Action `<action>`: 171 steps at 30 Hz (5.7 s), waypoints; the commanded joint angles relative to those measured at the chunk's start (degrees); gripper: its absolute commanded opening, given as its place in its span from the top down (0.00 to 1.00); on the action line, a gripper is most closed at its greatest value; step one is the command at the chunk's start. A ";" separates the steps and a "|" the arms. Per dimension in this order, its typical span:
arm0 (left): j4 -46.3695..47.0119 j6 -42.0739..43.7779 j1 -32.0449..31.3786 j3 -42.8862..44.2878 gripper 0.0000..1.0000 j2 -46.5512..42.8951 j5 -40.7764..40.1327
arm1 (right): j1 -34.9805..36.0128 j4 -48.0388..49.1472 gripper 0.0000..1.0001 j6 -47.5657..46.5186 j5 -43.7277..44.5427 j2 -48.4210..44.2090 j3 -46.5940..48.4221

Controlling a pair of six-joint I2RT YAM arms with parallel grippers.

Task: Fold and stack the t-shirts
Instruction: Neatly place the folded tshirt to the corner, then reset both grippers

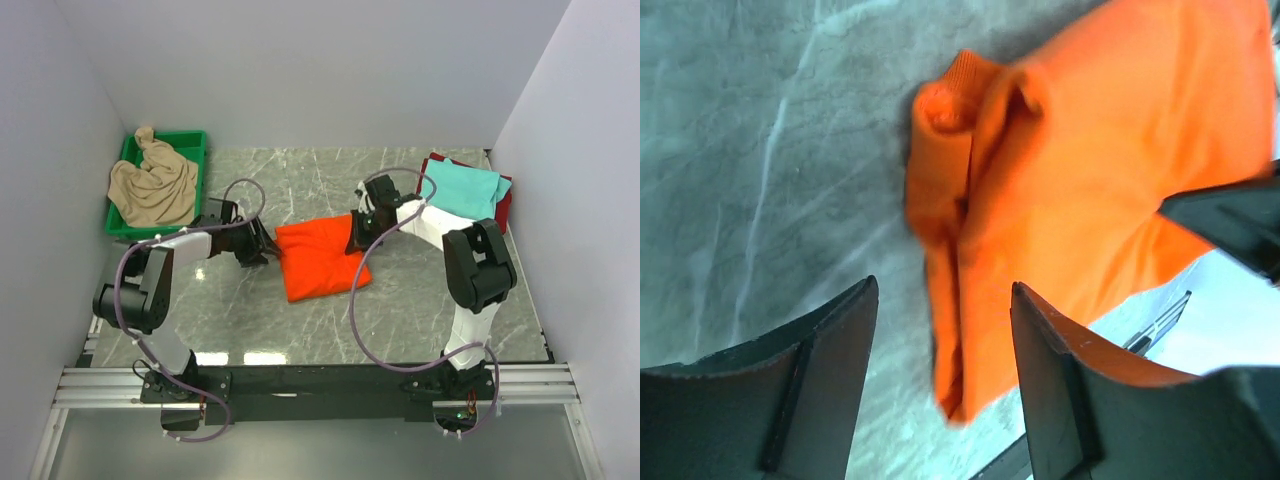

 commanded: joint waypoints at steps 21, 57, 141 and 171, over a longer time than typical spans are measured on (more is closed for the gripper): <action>-4.65 3.90 2.78 -2.98 0.38 -9.39 -1.11 | -8.46 -30.29 1.00 -15.09 36.96 4.97 32.53; -2.02 4.96 2.87 -6.93 0.38 -5.17 -0.67 | -20.58 -41.46 1.00 -14.21 27.76 11.22 70.61; -0.44 4.69 2.08 -7.29 0.38 -2.61 0.47 | -40.28 -34.34 1.00 -13.68 14.55 15.43 62.71; -7.12 2.50 -0.38 -2.80 0.36 -31.60 -17.10 | -22.99 -17.04 0.15 -2.97 21.53 -27.77 14.38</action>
